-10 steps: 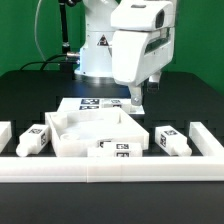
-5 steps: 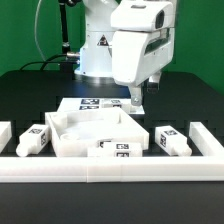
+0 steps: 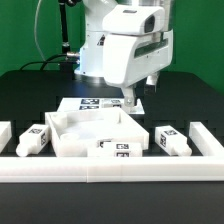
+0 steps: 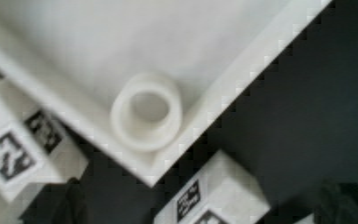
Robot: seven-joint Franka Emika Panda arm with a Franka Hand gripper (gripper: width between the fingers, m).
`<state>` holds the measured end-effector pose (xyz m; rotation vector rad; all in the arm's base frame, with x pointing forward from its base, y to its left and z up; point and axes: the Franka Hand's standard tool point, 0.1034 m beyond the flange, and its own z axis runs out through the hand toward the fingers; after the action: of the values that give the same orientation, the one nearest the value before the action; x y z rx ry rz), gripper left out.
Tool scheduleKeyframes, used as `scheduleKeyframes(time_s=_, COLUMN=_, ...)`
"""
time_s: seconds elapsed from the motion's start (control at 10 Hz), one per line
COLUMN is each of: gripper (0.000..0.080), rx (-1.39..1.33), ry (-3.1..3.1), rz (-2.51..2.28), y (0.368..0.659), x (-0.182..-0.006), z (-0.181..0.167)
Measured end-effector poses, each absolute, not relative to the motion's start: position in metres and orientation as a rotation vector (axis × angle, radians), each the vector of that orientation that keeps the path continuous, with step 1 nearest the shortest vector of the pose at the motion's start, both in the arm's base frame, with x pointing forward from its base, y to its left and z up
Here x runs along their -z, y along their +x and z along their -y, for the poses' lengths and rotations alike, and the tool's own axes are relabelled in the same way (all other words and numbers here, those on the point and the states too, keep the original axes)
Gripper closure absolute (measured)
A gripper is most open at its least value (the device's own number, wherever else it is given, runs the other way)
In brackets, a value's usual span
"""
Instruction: Assemble one leg
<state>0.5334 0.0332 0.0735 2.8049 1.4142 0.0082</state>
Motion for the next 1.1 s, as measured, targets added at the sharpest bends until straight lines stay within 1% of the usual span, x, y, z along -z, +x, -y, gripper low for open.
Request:
scheduleKeyframes(time_s=0.2, gripper=0.0150, rx=-0.011, ry=2.847, rz=-1.332, y=0.508, x=-0.047, z=-0.025)
scheduleKeyframes(time_s=0.4, gripper=0.0150, rx=-0.015, ry=2.887, rz=-1.247, y=0.494, x=-0.025, z=-0.018)
scheduleKeyframes(time_s=0.5, gripper=0.0150, rx=-0.001, ry=2.893, rz=-1.233, y=0.492, x=-0.020, z=-0.012)
scheduleKeyframes(time_s=0.7, gripper=0.0150, rx=-0.009, ry=2.894, rz=-1.230, y=0.490, x=-0.010, z=-0.012)
scheduleKeyframes(time_s=0.8, gripper=0.0150, rx=-0.005, ry=2.895, rz=-1.232, y=0.489, x=-0.008, z=-0.012)
scheduleKeyframes(time_s=0.9, gripper=0.0262, rx=-0.006, ry=2.895, rz=-1.233, y=0.490, x=-0.008, z=-0.013)
scheduleKeyframes(time_s=1.0, gripper=0.0262, rx=-0.006, ry=2.894, rz=-1.236, y=0.490, x=-0.008, z=-0.014)
scheduleKeyframes(time_s=1.1, gripper=0.0450, rx=-0.006, ry=2.892, rz=-1.241, y=0.490, x=-0.008, z=-0.016)
